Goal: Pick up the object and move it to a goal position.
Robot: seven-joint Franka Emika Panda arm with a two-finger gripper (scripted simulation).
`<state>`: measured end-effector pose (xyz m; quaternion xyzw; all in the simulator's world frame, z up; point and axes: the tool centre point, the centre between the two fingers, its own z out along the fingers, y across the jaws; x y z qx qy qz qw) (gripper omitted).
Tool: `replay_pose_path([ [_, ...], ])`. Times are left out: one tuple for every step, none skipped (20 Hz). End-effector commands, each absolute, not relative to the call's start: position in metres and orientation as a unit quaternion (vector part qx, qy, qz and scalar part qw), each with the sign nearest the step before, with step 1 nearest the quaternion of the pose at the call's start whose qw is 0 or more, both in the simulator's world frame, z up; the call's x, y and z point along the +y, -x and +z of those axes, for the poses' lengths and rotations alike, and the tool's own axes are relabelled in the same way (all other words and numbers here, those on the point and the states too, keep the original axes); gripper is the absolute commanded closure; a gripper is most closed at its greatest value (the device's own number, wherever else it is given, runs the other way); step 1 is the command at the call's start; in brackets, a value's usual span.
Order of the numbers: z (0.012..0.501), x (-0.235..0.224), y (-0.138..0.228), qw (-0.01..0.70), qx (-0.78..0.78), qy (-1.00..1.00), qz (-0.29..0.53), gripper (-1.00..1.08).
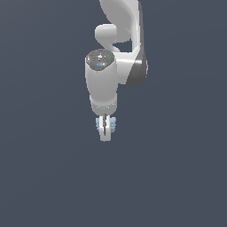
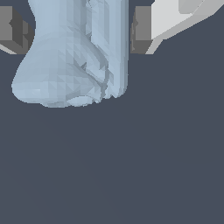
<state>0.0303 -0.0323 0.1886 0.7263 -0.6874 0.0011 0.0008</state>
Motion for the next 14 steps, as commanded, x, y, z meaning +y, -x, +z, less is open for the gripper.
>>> replay_pose_path([
  [0.213, -0.03, -0.04, 0.001, -0.687, -0.726, 0.001, 1.08],
  [0.221, -0.029, -0.043, 0.001, -0.687, -0.726, 0.001, 1.08],
  [0.229, -0.028, -0.047, 0.001, -0.687, -0.726, 0.001, 1.08],
  [0.236, -0.027, -0.05, 0.001, -0.687, -0.726, 0.001, 1.08],
  [0.243, -0.027, -0.053, 0.001, -0.687, -0.727, 0.001, 1.08],
  [0.249, -0.026, -0.056, 0.001, -0.687, -0.727, 0.001, 1.08],
  [0.255, -0.025, -0.058, 0.001, -0.687, -0.727, 0.001, 1.08],
  [0.26, -0.025, -0.061, 0.001, -0.687, -0.727, 0.001, 1.08],
  [0.264, -0.024, -0.063, 0.001, -0.687, -0.727, 0.001, 1.08],
  [0.269, -0.024, -0.065, 0.001, -0.687, -0.727, 0.001, 1.08],
  [0.272, -0.023, -0.066, 0.0, -0.687, -0.727, 0.0, 1.08],
  [0.276, -0.023, -0.068, 0.0, -0.687, -0.727, 0.0, 1.08],
  [0.278, -0.023, -0.069, 0.0, -0.687, -0.727, 0.0, 1.08],
  [0.281, -0.022, -0.071, 0.0, -0.687, -0.727, 0.0, 1.08],
])
